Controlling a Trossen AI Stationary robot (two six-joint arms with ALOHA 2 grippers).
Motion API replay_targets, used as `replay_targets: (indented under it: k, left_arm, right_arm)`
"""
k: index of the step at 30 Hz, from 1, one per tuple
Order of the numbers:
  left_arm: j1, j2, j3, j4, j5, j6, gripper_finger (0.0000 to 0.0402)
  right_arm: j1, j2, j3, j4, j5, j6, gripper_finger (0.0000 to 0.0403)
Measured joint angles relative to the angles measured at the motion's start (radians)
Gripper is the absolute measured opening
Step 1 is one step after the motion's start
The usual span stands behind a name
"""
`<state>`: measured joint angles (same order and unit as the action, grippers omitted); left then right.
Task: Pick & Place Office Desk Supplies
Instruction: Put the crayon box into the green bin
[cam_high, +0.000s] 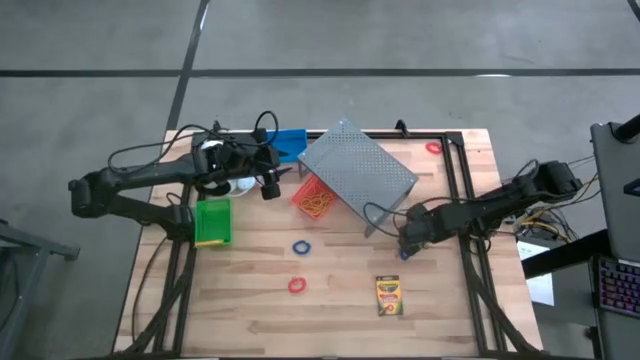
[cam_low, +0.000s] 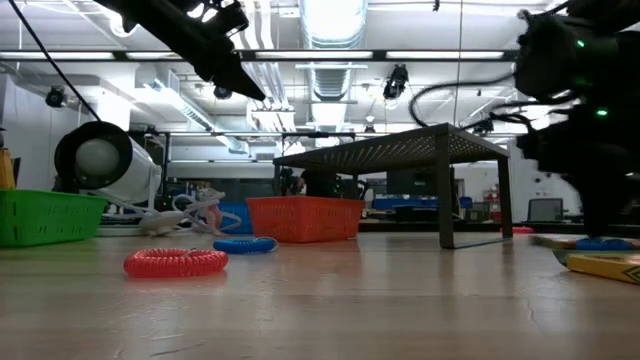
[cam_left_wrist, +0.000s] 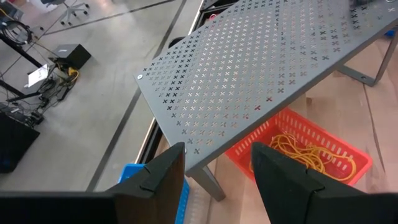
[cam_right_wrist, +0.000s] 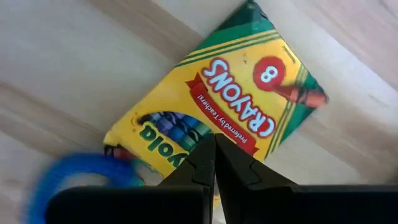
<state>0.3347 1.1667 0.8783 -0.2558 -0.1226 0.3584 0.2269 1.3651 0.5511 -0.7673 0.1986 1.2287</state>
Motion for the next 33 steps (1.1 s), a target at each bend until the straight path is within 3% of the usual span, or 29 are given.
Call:
replay_targets:
  k: [4,17,24,33]
  left_arm:
    - [0.0,0.0,0.0,0.0,0.0,0.0,0.0189]
    - [0.0,0.0,0.0,0.0,0.0,-0.001,0.0189]
    - [0.0,0.0,0.0,-0.003,0.0,-0.004,0.0189]
    - [0.0,0.0,0.0,-0.004,0.0,-0.107,0.0189]
  right_arm:
    - [-0.008,-0.005,0.018,0.016,0.004,0.003,0.0008]
    - [0.039,-0.002,0.028,-0.037,-0.48,0.104,0.0008]
    - [0.146,-0.003,0.028,0.063,-0.478,0.22,0.0008]
    - [0.219,-0.004,0.022,0.098,-0.377,0.293,0.0008]
